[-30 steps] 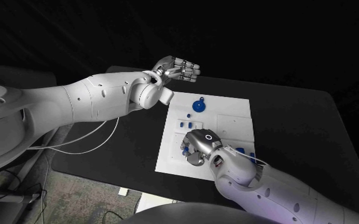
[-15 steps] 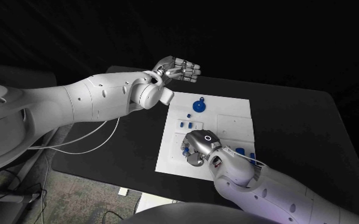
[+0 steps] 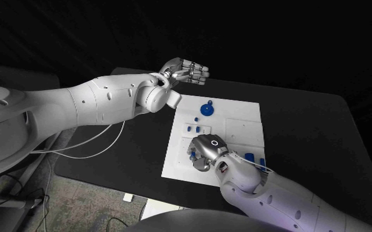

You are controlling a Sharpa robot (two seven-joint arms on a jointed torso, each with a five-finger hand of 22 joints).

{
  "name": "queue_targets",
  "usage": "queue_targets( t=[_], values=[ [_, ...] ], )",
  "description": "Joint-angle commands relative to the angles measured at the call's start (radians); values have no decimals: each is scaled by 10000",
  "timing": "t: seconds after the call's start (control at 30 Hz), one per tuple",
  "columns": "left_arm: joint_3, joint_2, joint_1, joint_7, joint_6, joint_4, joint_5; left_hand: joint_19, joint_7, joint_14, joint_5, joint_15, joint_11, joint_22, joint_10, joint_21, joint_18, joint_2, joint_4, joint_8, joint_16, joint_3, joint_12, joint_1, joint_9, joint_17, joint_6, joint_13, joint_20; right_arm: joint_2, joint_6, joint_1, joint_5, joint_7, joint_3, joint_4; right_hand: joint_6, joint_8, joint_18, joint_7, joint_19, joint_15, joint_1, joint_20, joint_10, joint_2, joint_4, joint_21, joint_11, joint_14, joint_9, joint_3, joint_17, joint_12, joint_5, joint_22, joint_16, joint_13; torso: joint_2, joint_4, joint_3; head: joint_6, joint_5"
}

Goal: Assemble the parts on the task board

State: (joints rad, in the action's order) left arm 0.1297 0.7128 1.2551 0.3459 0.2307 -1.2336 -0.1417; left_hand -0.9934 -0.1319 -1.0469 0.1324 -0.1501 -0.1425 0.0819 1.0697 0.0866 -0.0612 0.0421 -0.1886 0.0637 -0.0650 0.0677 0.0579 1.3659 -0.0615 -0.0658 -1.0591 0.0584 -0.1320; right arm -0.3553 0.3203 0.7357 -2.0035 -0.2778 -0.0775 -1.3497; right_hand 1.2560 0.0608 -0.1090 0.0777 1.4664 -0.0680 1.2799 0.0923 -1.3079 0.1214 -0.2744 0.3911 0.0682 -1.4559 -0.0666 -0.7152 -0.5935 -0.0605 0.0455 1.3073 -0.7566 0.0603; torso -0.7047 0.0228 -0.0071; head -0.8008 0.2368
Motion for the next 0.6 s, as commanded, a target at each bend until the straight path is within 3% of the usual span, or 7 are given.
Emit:
queue_targets(
  t=[0.03, 0.6],
  values=[
    [-7, -24, 10, 91, -27, -29, 3, -33, -29, 56, -4, 18, -10, -14, -63, 46, -178, -4, 24, 0, 46, 4, 25, 68, 0, 14, 12, -9, -59, 15, -27, -67, -234, -102, 27, 144, 56, 27, -161, 8, 286, -70, 49, 69, -876, -72, -9, -12, -477, 19, -12, -63, 8, -21, 28, 340, -68, 20, -2, 8, -1, -2, 8],
    [-7, -24, 10, 76, -39, -25, 3, -33, -29, 56, -4, 18, -10, -14, -63, 46, -178, -4, 24, 0, 46, 4, 25, 68, 0, 14, 12, -9, -59, 89, 84, -119, -248, -223, 29, 291, 65, 28, -169, 4, 288, -73, 48, 70, -885, -55, -13, 19, -478, 20, -13, -99, 21, -22, 28, 347, -84, 20, 0, 7, -1, -16, 34]
  ],
)
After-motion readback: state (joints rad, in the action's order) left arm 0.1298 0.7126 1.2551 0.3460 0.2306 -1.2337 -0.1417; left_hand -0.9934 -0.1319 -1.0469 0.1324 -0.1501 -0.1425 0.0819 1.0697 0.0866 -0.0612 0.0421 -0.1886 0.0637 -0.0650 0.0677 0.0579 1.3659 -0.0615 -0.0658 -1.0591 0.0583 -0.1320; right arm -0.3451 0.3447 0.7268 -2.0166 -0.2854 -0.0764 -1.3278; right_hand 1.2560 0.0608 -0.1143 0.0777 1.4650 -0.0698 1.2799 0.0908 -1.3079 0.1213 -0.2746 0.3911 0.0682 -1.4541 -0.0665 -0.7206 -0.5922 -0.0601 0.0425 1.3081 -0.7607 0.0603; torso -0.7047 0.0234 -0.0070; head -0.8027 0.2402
